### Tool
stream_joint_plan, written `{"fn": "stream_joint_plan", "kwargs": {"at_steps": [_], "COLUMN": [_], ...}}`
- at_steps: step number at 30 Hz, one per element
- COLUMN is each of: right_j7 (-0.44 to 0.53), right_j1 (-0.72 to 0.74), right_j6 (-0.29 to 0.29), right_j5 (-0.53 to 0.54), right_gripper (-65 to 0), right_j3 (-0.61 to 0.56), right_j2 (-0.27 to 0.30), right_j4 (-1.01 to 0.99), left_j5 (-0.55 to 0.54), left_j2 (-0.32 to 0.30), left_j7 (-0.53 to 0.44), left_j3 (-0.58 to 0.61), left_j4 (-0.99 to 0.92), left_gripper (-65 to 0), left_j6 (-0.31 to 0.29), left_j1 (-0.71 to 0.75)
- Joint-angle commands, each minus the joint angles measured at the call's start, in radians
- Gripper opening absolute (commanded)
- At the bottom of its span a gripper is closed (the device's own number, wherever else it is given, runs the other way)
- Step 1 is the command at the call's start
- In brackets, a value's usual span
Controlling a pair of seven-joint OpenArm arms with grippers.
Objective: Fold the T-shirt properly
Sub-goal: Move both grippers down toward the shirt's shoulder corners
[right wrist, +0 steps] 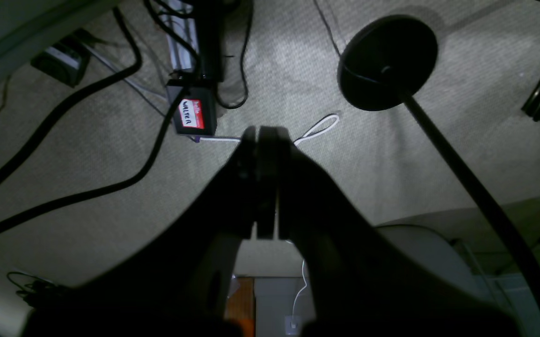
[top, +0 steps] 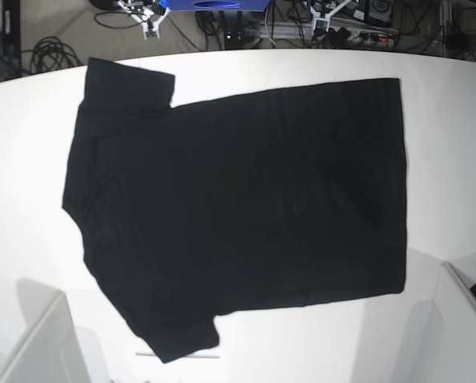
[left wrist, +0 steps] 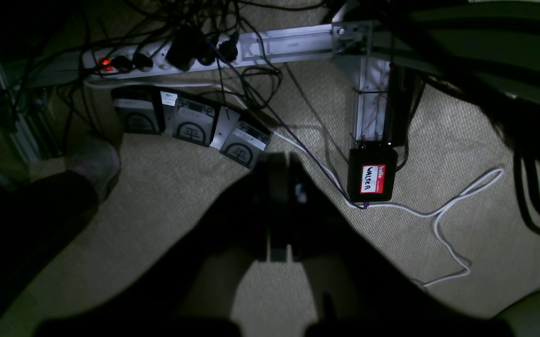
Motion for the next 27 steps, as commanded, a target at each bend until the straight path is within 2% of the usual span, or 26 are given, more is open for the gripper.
{"fn": "stream_joint_plan", "kwargs": {"at_steps": [1, 14, 18, 20, 24, 27], "right_j7": [0.001, 0.004, 0.089, 0.098, 0.101, 0.101], "right_j1": [-0.003, -0.007, -0.03, -0.039, -0.065, -0.114], "right_j6": [-0.006, -0.006, -0.006, -0.006, -0.006, -0.006], "right_j5": [0.004, 0.004, 0.004, 0.004, 0.007, 0.008], "right_gripper": [-65.0, -65.0, -65.0, -65.0, -65.0, -65.0], "right_j3": [0.0, 0.0, -0.001, -0.001, 0.002, 0.005], "right_j2": [-0.002, -0.002, -0.002, 0.001, 0.018, 0.021], "right_j4": [0.003, 0.004, 0.004, 0.004, 0.007, 0.081], "left_j5": [0.001, -0.002, -0.006, -0.001, 0.001, 0.001], "left_j2": [-0.002, -0.002, -0.002, -0.002, -0.022, -0.037], "left_j7": [-0.002, -0.005, -0.01, -0.013, -0.013, -0.013], "left_j3": [0.001, 0.001, 0.001, 0.001, 0.001, 0.001], "left_j4": [0.0, -0.001, -0.001, 0.011, 0.183, 0.309], "left_gripper": [-65.0, -65.0, -65.0, -65.0, -65.0, -65.0], "left_j6": [0.005, 0.005, 0.005, 0.005, 0.005, 0.004], "left_j1": [0.011, 0.021, 0.026, 0.043, 0.138, 0.213]}}
